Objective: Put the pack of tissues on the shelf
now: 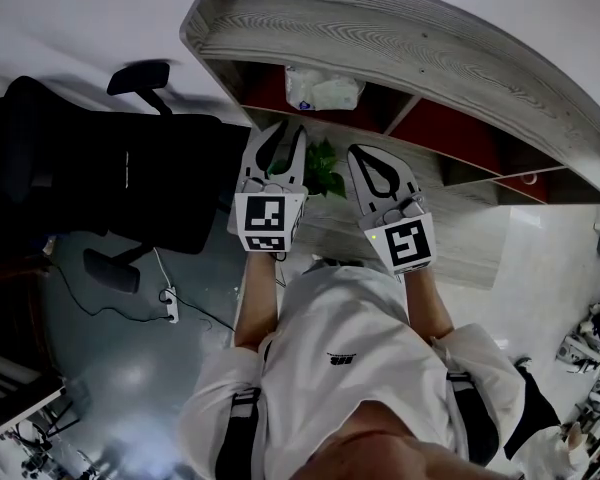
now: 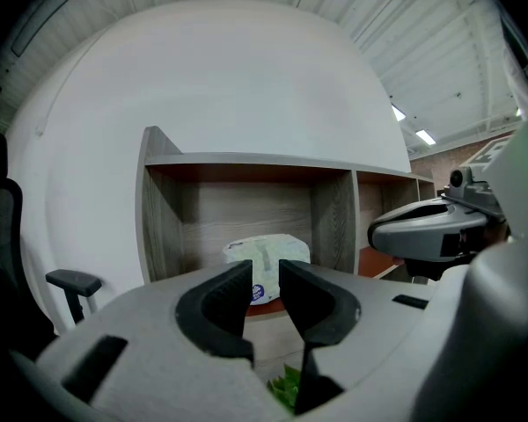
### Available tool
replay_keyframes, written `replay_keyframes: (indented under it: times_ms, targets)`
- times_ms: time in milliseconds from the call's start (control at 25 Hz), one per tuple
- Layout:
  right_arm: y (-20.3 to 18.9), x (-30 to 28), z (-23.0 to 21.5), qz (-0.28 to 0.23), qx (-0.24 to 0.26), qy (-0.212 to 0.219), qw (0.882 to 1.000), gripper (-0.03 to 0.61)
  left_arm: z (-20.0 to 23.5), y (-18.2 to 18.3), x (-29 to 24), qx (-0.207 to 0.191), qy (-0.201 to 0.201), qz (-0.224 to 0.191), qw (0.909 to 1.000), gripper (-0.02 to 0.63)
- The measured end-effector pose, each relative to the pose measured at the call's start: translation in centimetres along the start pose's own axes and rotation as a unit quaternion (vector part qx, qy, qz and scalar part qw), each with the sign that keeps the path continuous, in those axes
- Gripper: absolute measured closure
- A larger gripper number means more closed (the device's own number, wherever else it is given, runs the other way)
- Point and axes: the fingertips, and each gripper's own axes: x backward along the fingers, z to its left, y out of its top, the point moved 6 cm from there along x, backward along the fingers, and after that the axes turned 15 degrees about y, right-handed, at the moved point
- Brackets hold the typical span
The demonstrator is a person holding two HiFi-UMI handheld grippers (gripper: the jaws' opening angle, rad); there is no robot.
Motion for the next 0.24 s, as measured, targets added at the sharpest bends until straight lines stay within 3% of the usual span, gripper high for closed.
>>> replay_keyframes:
  times_ms: [240]
  targets:
    - [0.05,0.14,0.42,0.002,-0.003,-0.001,1.000,0.552,-0.08,0.35,0.40,0.003,-0.004,0.000,1.0000,0.515]
